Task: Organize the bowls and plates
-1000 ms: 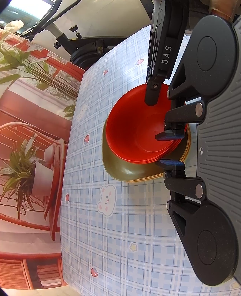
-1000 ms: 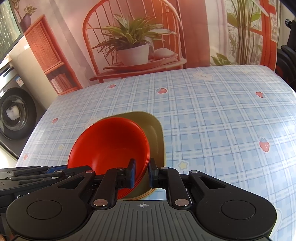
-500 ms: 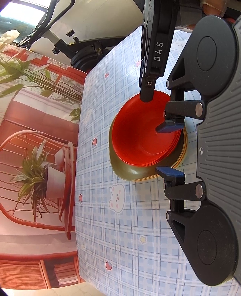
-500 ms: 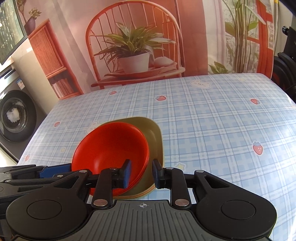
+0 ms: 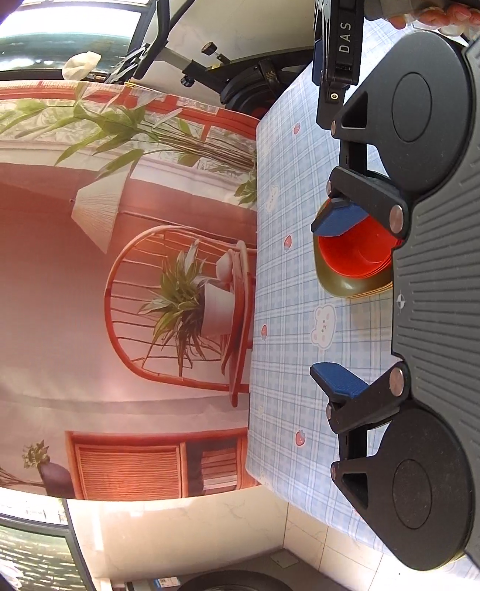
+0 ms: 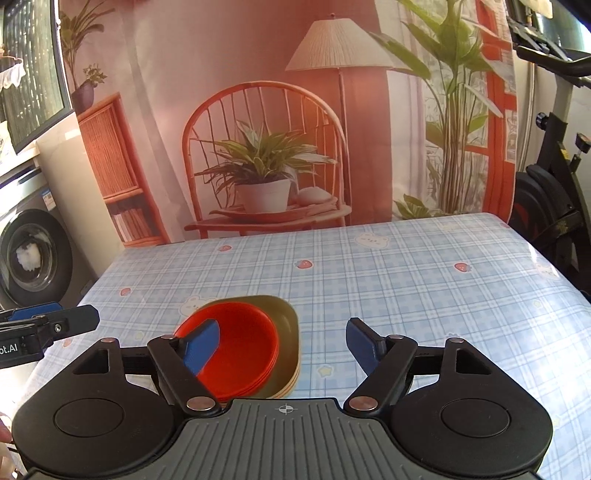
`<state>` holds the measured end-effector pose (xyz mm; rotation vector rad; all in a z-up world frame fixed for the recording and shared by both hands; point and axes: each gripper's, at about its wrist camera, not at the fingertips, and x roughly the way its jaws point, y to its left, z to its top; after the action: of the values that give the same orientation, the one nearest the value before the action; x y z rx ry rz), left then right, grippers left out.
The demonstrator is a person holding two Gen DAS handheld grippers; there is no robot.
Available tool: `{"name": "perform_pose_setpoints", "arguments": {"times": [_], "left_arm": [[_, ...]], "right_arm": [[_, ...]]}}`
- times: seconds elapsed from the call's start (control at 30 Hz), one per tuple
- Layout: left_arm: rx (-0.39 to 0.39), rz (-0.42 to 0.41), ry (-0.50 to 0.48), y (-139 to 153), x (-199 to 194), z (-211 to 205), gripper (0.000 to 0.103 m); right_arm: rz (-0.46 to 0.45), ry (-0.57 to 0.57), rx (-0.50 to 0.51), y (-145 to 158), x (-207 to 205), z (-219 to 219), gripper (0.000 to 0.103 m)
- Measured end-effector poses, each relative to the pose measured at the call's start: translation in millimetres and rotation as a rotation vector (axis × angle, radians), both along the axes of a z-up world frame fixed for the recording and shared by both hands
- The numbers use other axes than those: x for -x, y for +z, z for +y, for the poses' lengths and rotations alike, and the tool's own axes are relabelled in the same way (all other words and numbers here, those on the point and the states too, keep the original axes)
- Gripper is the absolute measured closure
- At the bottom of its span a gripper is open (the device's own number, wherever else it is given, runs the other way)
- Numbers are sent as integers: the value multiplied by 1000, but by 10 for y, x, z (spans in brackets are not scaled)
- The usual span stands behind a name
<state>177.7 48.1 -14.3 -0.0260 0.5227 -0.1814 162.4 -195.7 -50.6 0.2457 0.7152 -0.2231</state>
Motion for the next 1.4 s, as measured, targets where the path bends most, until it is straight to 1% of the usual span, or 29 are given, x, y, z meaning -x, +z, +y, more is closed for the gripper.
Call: {"name": "perform_pose_setpoints", "arguments": {"times": [0.03,0.13,0.23,0.4,0.47,0.53,0.7,0.77,0.87,0.97,1.27,1.4], "left_arm": [[-12,-15,12,77,63,10,25],[-36,-56,26,268,258,30,23],[-63,-92,45,453,449,23,18],[-70,-146,53,748,785,73,17],[-107,-176,55,860,930,44,17],[-124,-203,63,966,1073,24,17],[-69,-234,52,1237,1425,79,17],[-72,-264,66,1332,1560,77,17],[-73,-284,96,1431,1675,70,16],[-68,-283,118,1464,1667,53,16],[-61,-246,65,1387,1635,-14,16],[-61,-247,56,1379,1647,-20,16]], "right_arm": [[-11,1,3,50,35,8,17],[-59,14,-18,252,184,32,4],[-98,23,-18,482,323,94,2],[-161,25,38,864,568,248,0],[-191,20,56,1048,713,307,0],[-214,12,70,1192,830,332,0],[-268,-13,101,1575,1181,396,0],[-279,-14,120,1685,1310,432,0],[-286,-12,140,1779,1452,474,0],[-301,-9,143,1837,1554,495,0],[-300,-8,153,1860,1560,509,0],[-298,-14,154,1848,1559,494,0]]}}
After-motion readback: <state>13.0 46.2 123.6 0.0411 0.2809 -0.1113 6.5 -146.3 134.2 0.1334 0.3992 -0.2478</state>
